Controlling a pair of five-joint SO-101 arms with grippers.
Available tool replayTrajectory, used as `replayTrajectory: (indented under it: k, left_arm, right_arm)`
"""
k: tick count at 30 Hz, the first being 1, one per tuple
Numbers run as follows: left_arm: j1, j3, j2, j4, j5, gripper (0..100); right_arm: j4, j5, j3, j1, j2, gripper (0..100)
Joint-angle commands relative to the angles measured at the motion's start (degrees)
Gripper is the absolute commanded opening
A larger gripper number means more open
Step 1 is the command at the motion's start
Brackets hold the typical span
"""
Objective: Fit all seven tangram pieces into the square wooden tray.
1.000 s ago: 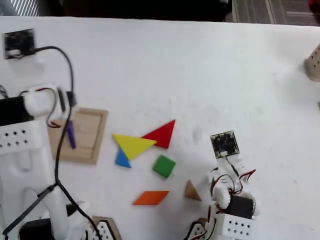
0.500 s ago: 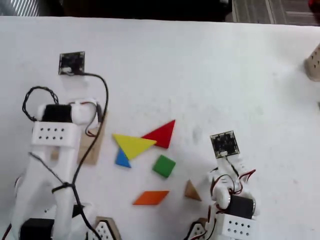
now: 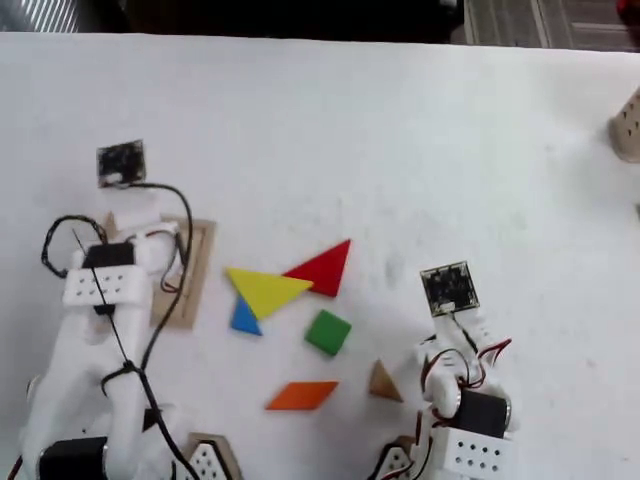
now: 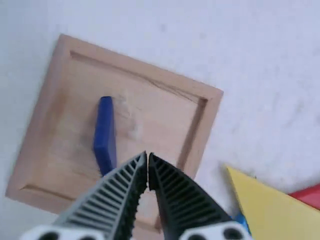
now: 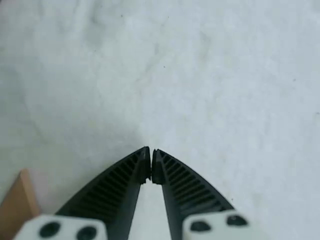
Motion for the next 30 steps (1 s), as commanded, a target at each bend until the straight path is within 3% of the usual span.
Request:
replayTrajectory:
  k: [1, 5, 12, 22, 30]
  left_arm:
    - [-2.33, 0.26, -1.98, -1.41, -1.05, 2]
    - [-3.82, 2.73, -1.98, -1.93, -1.23, 2]
    - [-11.03, 7.12, -2.33, -7.74, -7.91, 2]
    - [-14.55, 7.12, -2.15, -7.56, -7.82, 2]
    - [-24.22, 6.86, -2.59, -7.65, -7.47, 2]
  right_arm:
    - [0.13, 0.70, -0.44, 0.31, -0.66, 1.9]
    - [0.13, 0.70, -0.44, 0.31, -0.66, 1.9]
    - [0.13, 0.70, -0.44, 0.31, -0.66, 1.8]
    - [0.13, 0.70, -0.44, 0.31, -0.66, 1.8]
    - [0.13, 0.70, -0.44, 0.31, -0.66, 1.8]
